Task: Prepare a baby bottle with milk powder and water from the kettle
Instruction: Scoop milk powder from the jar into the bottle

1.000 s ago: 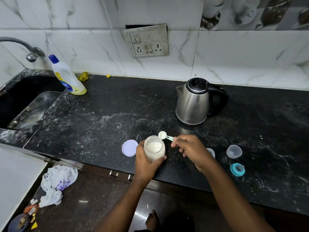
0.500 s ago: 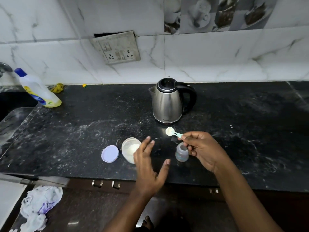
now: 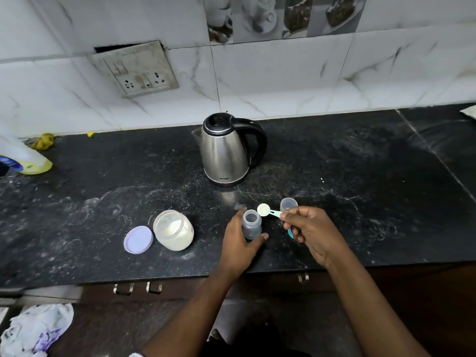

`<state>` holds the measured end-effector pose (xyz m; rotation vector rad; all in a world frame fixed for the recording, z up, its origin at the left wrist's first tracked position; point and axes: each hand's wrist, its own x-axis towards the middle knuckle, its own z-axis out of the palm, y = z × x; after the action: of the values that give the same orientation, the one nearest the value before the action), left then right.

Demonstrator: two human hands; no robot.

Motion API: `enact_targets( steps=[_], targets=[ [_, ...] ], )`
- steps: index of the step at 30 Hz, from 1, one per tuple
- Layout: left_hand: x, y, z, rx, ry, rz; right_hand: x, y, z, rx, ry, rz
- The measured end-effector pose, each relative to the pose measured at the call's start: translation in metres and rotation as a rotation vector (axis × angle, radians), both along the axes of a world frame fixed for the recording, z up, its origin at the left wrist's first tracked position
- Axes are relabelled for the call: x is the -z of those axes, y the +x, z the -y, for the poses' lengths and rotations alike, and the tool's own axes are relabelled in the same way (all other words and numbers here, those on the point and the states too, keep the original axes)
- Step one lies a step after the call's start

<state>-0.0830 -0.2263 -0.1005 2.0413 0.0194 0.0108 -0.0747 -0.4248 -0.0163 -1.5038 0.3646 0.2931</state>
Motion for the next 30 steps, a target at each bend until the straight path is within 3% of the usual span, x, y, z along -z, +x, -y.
enact_targets(
  steps=[15, 30],
  targets=[
    [-0.035, 0.005, 0.003, -0.031, -0.069, 0.118, -0.009, 0.005, -0.003, -0.041, -0.096, 0.223],
    [-0.045, 0.009, 0.002, -0.051, -0.108, 0.075, -0.012, 0.003, -0.003, -0.104, -0.434, 0.474]
  ],
)
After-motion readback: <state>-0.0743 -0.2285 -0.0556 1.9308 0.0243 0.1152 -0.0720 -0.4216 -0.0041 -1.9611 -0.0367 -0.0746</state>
